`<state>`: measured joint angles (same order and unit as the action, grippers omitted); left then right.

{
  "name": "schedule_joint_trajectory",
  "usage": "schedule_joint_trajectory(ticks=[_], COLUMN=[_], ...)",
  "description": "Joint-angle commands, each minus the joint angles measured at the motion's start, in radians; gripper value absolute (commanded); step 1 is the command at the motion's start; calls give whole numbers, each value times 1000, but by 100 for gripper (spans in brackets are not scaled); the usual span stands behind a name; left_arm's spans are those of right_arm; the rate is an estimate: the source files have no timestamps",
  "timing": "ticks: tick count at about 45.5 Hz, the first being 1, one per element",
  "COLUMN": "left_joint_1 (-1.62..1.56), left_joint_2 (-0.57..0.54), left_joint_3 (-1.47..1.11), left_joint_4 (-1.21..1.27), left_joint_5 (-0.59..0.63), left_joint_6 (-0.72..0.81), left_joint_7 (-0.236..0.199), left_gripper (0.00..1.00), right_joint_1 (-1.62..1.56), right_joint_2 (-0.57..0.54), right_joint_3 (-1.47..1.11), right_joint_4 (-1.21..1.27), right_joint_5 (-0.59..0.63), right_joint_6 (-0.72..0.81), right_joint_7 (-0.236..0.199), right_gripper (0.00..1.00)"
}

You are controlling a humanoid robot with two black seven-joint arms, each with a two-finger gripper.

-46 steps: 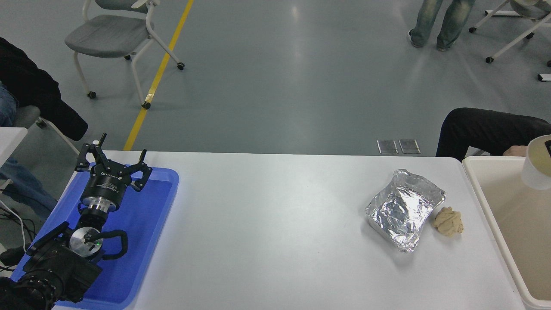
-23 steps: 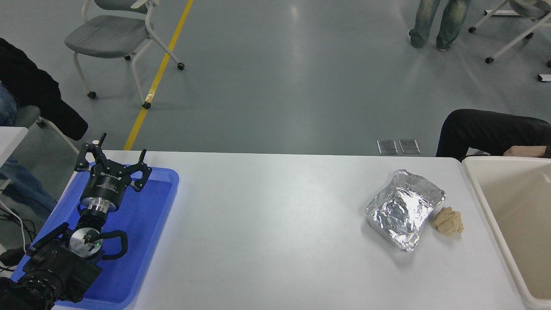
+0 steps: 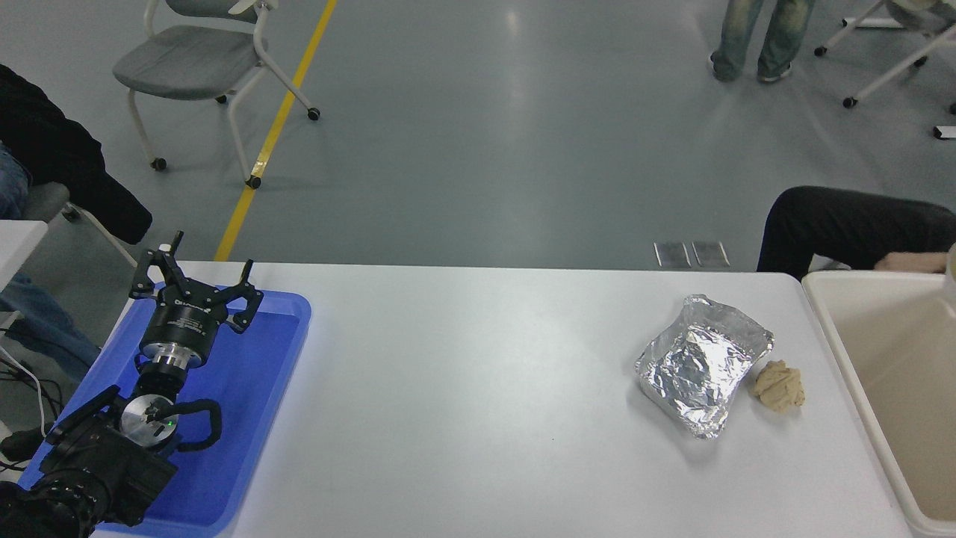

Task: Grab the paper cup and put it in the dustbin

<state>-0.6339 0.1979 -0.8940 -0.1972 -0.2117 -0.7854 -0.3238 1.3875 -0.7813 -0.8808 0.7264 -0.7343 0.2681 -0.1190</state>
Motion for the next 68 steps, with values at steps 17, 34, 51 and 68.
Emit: schedule_joint_trajectory(ticks=[17, 34, 51, 68], left_joint_1=[0, 0, 0, -1], left_joint_2=[0, 0, 0, -2], left_joint_3=[1, 0, 0, 1], left_joint_4=[-1, -1, -1, -1], left_joint_5=[0, 0, 0, 0], left_joint_6=[0, 0, 0, 0], left_joint_7=[-1, -1, 0, 0], left_gripper=[100, 100, 100, 100], right_joint_1=[-705, -752, -746, -665], right_joint_2=[206, 257, 243, 189], right_joint_3=[677, 709, 707, 663], right_joint_4=[-459, -467, -461, -365], right_joint_5=[56, 92, 92, 92], right_joint_6=[-236, -267, -257, -244], right_joint_7=[7, 12, 18, 18], right_gripper=[0, 0, 100, 100])
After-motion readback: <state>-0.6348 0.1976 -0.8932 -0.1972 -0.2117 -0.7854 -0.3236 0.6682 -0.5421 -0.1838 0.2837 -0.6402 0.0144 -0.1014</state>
